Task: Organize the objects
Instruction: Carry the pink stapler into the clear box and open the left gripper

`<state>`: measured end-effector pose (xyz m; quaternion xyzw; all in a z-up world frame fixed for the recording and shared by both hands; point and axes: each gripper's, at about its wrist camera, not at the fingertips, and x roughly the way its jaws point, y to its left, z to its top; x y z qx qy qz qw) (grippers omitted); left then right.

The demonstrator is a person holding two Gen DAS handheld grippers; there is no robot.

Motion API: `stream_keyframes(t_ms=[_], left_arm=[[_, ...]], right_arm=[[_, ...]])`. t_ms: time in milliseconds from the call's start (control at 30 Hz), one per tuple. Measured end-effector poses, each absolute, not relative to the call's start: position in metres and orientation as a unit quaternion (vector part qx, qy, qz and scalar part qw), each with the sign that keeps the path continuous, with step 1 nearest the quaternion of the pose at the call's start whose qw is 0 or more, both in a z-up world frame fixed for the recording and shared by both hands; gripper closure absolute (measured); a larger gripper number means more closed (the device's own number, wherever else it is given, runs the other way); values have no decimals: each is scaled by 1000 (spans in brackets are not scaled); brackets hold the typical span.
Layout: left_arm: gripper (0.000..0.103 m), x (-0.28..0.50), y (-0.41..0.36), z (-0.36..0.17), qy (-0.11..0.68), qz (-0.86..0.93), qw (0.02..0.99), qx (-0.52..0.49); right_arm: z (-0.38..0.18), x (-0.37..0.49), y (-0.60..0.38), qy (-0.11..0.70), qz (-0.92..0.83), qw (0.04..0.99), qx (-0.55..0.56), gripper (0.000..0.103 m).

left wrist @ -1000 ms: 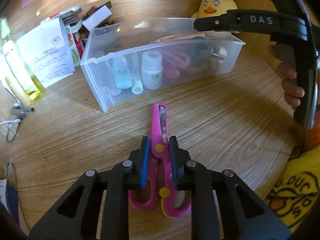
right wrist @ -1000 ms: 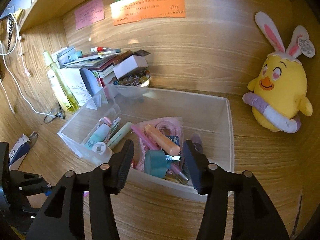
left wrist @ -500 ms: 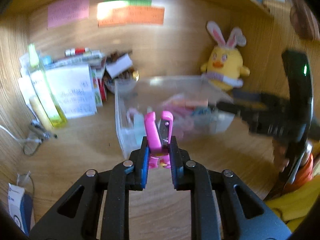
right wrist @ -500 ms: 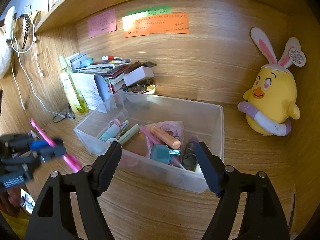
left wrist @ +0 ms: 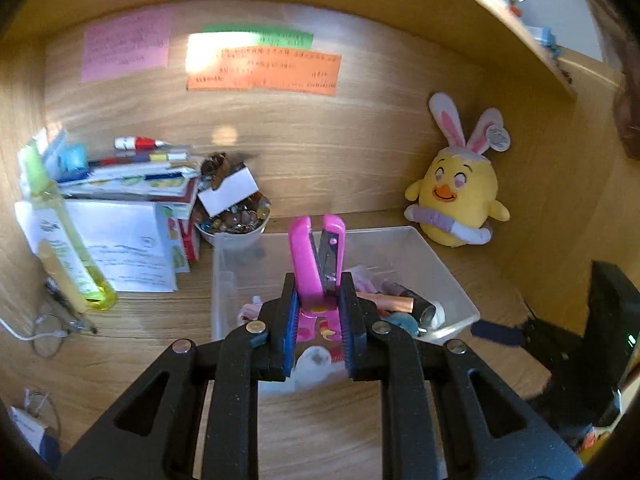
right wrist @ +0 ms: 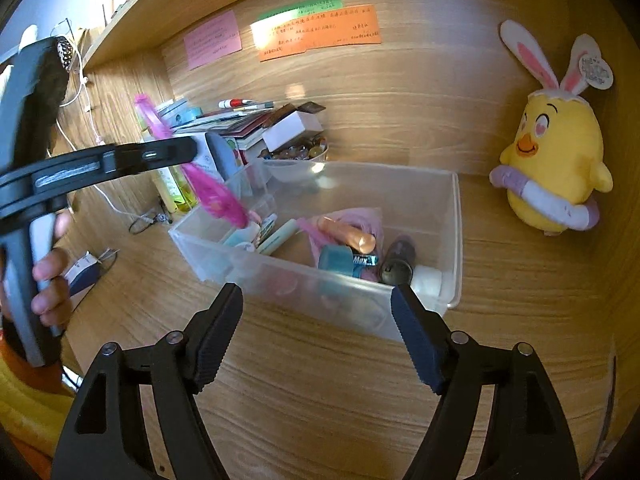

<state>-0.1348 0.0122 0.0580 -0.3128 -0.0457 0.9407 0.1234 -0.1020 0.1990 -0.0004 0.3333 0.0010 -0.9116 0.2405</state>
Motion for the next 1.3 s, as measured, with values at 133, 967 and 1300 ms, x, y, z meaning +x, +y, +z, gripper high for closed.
stream_keyframes(t_ms=[133, 967, 1300], left_arm=[[85, -154, 22, 38, -41, 934, 123, -334], [35, -107, 7, 30, -27, 944, 94, -314], [12, -75, 10, 24, -16, 953, 89, -289]], right_arm=[[-5, -101, 203, -7, -908, 243, 342, 28], [-1, -98, 197, -5, -910, 234, 343, 28], [7, -90, 190, 8, -921, 214, 325, 19]])
